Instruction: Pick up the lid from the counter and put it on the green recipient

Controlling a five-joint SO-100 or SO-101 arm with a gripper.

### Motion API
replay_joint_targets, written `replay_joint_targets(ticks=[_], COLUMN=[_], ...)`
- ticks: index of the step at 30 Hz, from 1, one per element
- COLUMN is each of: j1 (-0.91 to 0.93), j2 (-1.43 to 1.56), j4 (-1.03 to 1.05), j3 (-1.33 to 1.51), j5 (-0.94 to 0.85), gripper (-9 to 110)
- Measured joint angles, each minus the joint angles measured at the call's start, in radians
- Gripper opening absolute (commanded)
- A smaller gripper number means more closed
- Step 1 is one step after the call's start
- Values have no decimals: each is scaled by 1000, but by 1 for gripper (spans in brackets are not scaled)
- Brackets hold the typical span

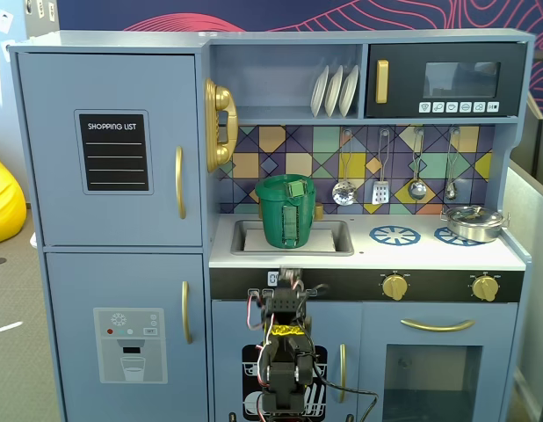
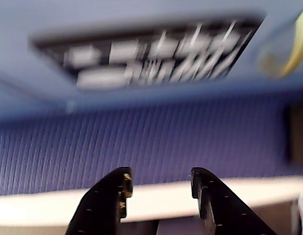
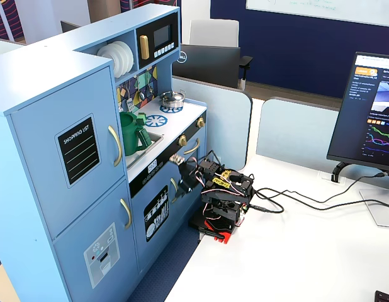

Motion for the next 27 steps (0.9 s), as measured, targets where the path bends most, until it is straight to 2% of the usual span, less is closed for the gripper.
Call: replay_joint_targets(ticks=[3,11,18,27], j1=[-18,-49,-34,23], j2=[20,147,209,209], j4=[8,265,278,285], j3=[100,120,129,129], j5=[34,78,110,38], gripper=[3,4,4,4])
